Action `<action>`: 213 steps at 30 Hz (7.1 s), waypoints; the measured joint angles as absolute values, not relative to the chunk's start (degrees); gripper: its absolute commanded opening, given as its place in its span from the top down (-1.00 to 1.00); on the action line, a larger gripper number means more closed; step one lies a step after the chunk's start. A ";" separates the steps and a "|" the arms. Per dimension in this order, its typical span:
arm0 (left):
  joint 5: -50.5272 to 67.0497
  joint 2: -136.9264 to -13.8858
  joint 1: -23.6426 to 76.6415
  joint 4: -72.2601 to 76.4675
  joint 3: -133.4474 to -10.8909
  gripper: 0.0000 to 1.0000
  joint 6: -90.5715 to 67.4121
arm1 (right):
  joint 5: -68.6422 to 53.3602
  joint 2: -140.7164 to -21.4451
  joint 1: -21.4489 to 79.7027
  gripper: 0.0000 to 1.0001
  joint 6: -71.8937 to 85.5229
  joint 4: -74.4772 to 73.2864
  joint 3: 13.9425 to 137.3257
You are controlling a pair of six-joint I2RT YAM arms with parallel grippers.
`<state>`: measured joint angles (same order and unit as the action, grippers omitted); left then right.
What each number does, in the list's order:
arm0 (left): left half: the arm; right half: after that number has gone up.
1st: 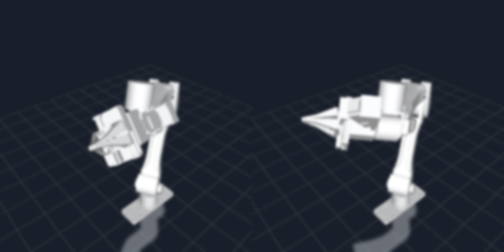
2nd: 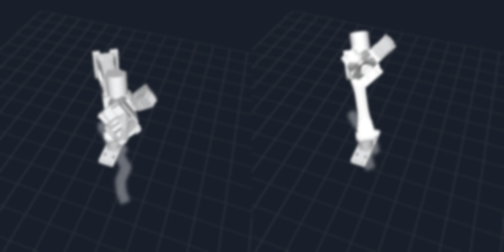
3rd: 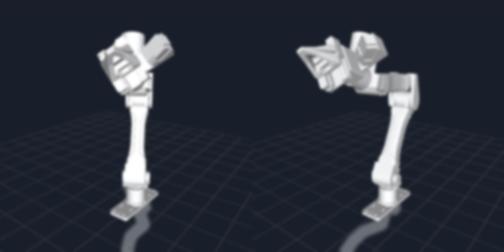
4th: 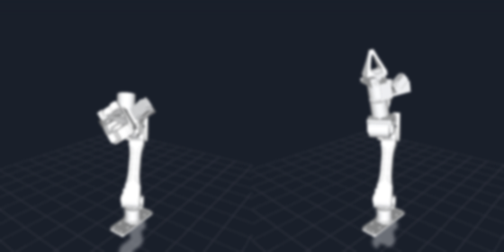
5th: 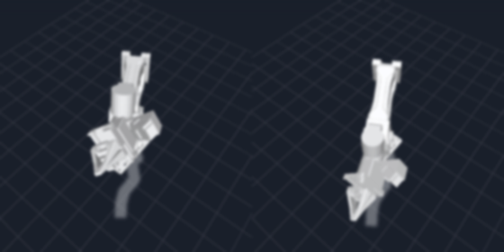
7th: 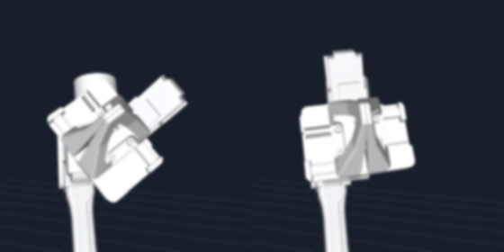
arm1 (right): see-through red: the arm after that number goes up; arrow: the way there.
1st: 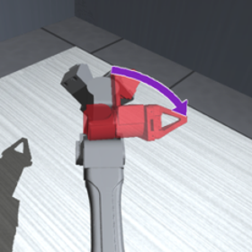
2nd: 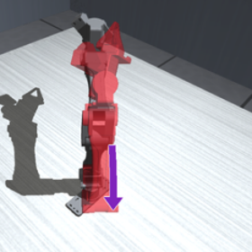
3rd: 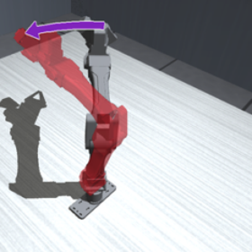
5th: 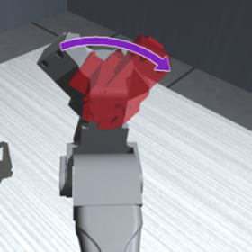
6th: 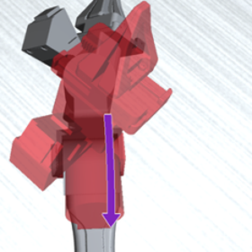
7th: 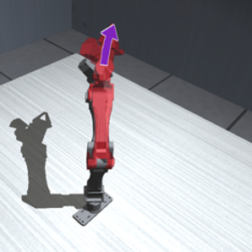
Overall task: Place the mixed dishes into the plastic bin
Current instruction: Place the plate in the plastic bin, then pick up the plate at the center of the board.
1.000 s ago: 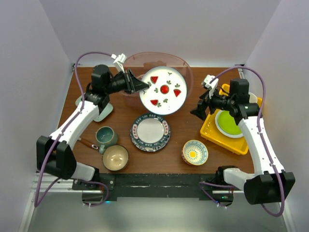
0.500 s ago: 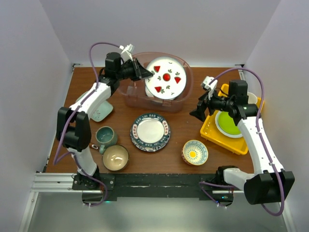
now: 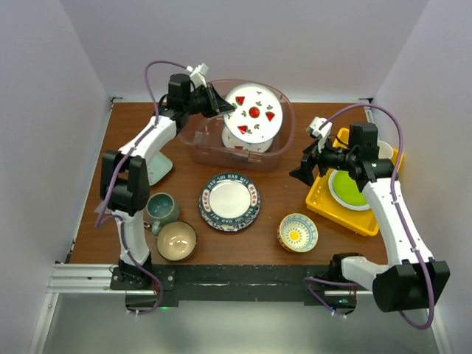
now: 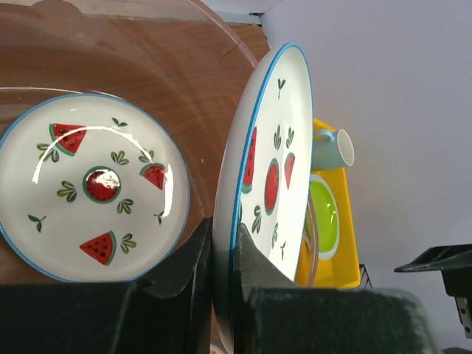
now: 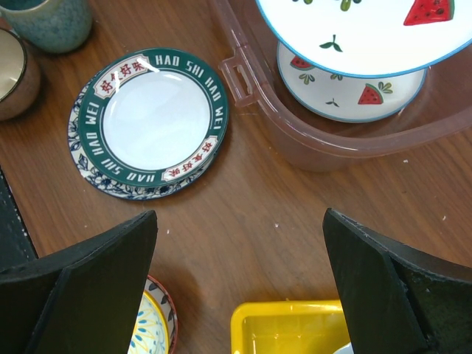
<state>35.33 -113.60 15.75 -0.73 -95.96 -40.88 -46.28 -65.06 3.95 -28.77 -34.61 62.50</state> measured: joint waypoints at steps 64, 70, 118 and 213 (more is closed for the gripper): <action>22.39 -135.81 16.08 -23.05 -117.64 -0.22 -31.99 | -46.28 -65.06 3.95 -0.96 -29.12 -34.61 62.35; 17.45 -137.86 17.74 -27.49 -121.51 -0.22 -28.12 | -46.28 -65.06 3.95 -0.96 -29.15 -34.63 62.35; -4.38 -134.30 24.23 -32.77 -122.61 -0.61 -12.47 | -46.26 -65.06 3.95 -0.96 -29.58 -34.63 62.35; -9.26 -46.54 19.62 -7.88 -41.36 -1.00 -9.19 | -8.82 -91.44 61.91 -0.96 -50.09 -39.51 73.58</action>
<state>-9.26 -46.54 19.62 -7.88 -41.36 -9.19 -8.82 -91.44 61.91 -50.09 -39.51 73.58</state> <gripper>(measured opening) 0.997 0.983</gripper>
